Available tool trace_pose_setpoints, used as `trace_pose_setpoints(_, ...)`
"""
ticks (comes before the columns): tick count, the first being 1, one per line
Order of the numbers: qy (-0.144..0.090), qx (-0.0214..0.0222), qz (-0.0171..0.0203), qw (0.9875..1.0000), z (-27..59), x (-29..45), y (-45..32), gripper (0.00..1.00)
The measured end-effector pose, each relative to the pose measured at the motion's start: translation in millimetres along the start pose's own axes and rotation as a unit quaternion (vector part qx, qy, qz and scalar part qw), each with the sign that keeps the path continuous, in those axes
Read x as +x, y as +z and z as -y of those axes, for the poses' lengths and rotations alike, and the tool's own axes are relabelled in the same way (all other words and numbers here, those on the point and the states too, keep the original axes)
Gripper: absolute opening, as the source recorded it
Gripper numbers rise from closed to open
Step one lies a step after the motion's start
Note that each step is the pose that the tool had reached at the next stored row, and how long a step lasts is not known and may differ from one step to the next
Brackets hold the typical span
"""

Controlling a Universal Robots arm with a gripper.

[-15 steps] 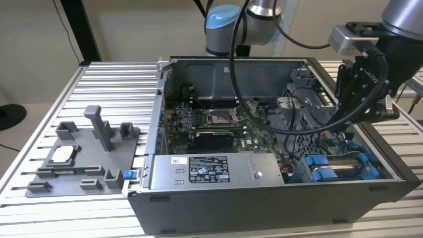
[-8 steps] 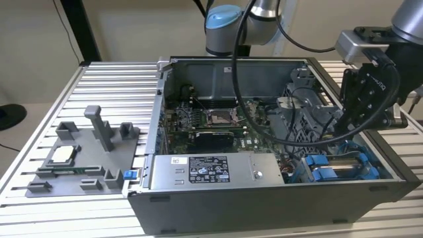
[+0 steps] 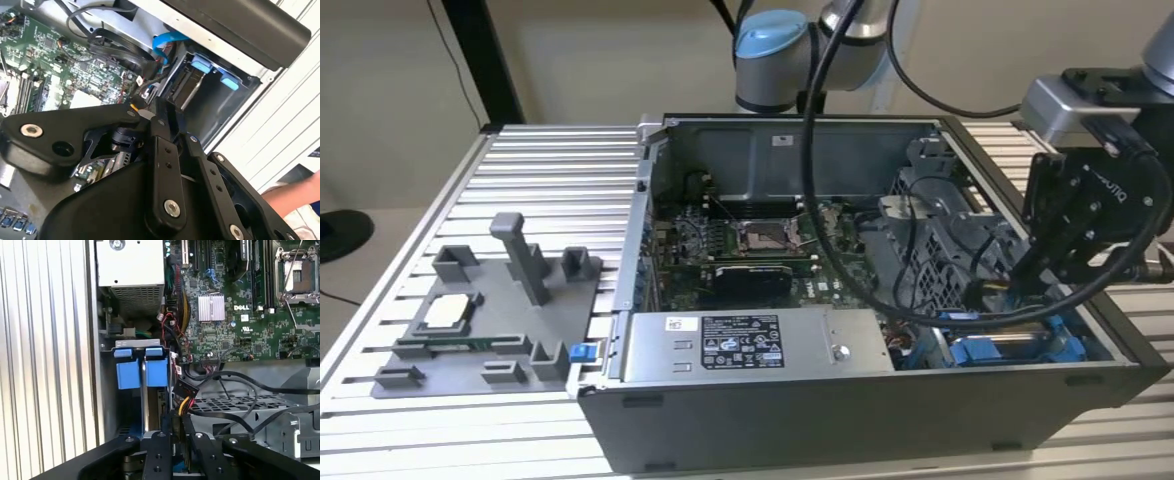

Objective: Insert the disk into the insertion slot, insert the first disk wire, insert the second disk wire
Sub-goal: 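Insert the first disk wire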

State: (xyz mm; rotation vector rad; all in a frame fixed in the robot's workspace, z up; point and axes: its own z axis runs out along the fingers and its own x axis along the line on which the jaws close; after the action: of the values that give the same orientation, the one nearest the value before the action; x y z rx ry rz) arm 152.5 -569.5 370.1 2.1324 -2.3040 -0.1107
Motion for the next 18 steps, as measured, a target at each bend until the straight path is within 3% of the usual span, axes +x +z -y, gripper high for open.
trace_pose_setpoints(4, 0.0, 0.0, 0.0001, 1.0, 1.6, 8.0, -0.3, 0.0)
trace_pose_setpoints(7, 0.0, 0.0012, 0.0002, 1.0, 1.7, 8.6, 0.3, 0.0)
trace_pose_setpoints(8, -0.001, 0.0039, 0.0004, 1.0, 1.7, 8.7, 0.6, 0.0)
trace_pose_setpoints(9, -0.001, 0.0136, 0.0012, 0.9999, 1.8, 8.8, 1.2, 0.0)
trace_pose_setpoints(11, -0.002, 0.0221, 0.0017, 0.9998, 1.8, 8.7, 1.8, 0.0)
trace_pose_setpoints(18, -0.002, 0.0273, 0.0025, 0.9996, 1.6, 6.2, 5.8, 0.0)
